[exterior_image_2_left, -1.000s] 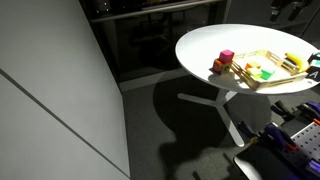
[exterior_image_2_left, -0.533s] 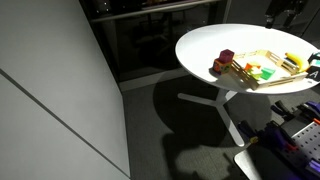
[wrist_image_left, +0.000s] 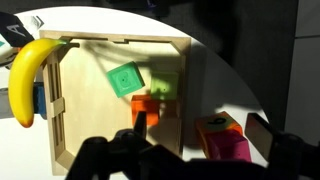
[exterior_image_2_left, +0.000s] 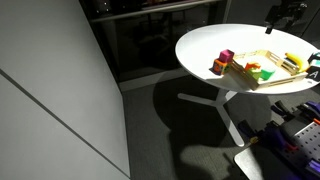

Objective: Move the orange block from the tray to the table

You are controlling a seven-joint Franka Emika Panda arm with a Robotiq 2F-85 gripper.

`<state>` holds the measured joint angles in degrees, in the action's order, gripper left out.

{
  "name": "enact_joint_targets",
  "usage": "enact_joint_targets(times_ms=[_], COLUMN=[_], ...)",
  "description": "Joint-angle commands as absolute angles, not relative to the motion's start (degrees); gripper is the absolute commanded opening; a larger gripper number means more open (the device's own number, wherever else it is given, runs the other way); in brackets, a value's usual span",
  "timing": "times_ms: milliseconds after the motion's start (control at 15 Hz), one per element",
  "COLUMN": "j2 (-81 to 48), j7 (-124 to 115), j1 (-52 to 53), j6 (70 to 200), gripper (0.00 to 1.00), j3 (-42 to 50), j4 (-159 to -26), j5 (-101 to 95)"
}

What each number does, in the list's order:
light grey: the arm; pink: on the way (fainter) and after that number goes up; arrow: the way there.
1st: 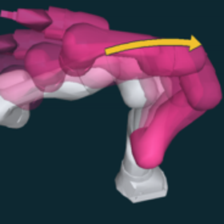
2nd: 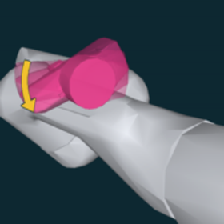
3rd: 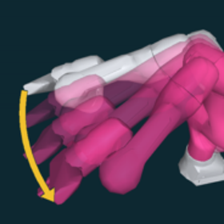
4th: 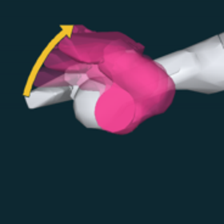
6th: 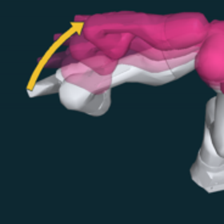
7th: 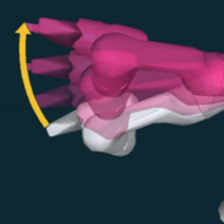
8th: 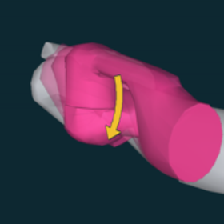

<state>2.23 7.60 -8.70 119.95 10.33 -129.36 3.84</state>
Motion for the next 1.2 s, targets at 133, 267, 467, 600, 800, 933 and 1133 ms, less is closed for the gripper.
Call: enact_joint_targets(times_ms=[133, 267, 467, 600, 800, 933, 1133], j2=[2.0, 2.0, 0.8, -0.6, -2.8, -4.9, -8.1], j7=[7.6, 7.6, 7.4, 6.9, 5.1, 4.8, 4.8], j1=[-8.9, -8.9, -9.0, -9.1, -9.2, -9.2, -9.3], j6=[119.8, 119.8, 120.4, 121.1, 124.3, 125.8, 128.3], gripper=[1.0, 1.0, 1.0, 1.0, 1.0, 1.0, 1.0], j3=[10.0, 10.0, 10.0, 10.1, 10.1, 10.1, 10.1], j4=[-129.3, -129.3, -128.7, -128.3, -128.1, -127.7, -127.2], j5=[3.8, 3.8, 3.6, 3.4, 2.5, 2.3, 2.1])
